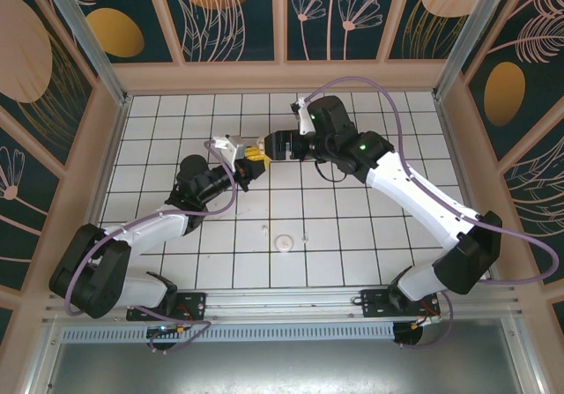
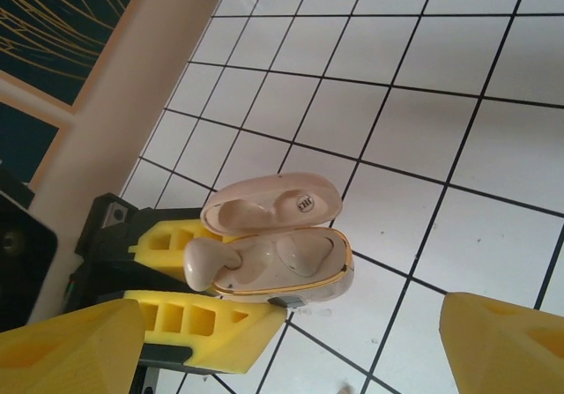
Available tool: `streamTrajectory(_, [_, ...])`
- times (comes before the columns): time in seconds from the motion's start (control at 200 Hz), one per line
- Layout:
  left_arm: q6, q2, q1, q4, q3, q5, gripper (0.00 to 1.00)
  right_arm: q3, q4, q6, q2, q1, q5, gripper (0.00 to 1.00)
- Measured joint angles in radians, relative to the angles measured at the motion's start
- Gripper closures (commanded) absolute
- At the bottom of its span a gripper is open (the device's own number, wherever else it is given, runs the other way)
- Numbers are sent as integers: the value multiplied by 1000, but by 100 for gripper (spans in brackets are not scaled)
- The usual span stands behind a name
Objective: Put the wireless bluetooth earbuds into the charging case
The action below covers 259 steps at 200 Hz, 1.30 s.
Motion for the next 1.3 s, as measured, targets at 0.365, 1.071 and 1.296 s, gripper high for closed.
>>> streamTrajectory(0.365, [0,0,0,0,0,0,85,54,-13,-24,50,20,1,10])
streamTrajectory(1.071, [-8,-1,0,0,0,-1,86,81,-96,-44,103,18,27,11])
streamTrajectory(1.296, [-8,-1,0,-4,0,-3,86,59,-79,-31,97,1,-5,11])
